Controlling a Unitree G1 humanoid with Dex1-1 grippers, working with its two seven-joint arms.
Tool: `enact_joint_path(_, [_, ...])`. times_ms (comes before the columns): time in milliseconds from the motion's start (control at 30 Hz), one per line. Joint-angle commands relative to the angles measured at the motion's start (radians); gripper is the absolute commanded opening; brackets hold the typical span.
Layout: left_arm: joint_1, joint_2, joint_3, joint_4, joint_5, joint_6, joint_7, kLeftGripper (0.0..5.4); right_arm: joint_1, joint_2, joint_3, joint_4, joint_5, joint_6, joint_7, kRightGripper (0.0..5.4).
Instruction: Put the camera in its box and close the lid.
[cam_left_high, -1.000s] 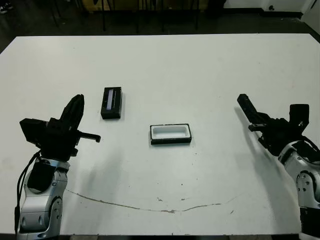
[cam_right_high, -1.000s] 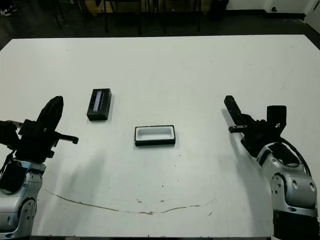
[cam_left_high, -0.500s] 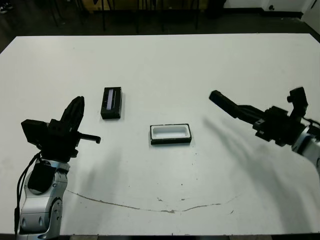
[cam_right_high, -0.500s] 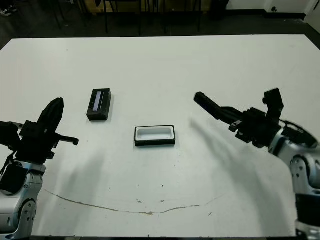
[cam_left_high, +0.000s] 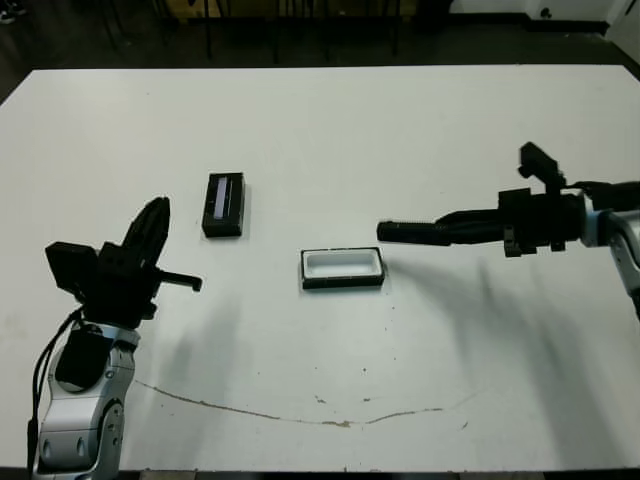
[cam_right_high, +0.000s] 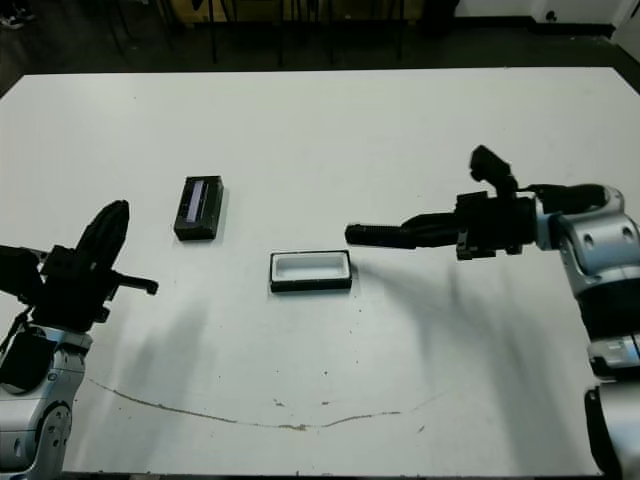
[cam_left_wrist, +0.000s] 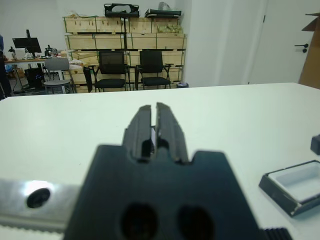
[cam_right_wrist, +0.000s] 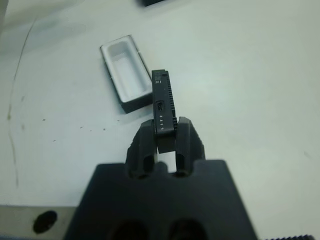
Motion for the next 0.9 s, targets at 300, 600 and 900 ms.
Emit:
enact_joint_path(300, [0.022,0.004,-0.012,0.000,0.016,0.015,0.013,0.00,-0.096,0.117,0.047,0.055,-0.064,-0.035,0.076,0.01])
enact_joint_path(600, [0.022,0.008,-0.015,-0.006,0.022,0.024,0.021,0.00,0.046,0.076,-0.096,-0.256,0.014,0.090,-0.084,0.01])
enact_joint_path(900, [0.015,0.009,-0.014,-0.005,0.009,0.027,0.010,0.00,0.300,0.020,-0.173,-0.742,0.024,0.116,-0.324,0.01])
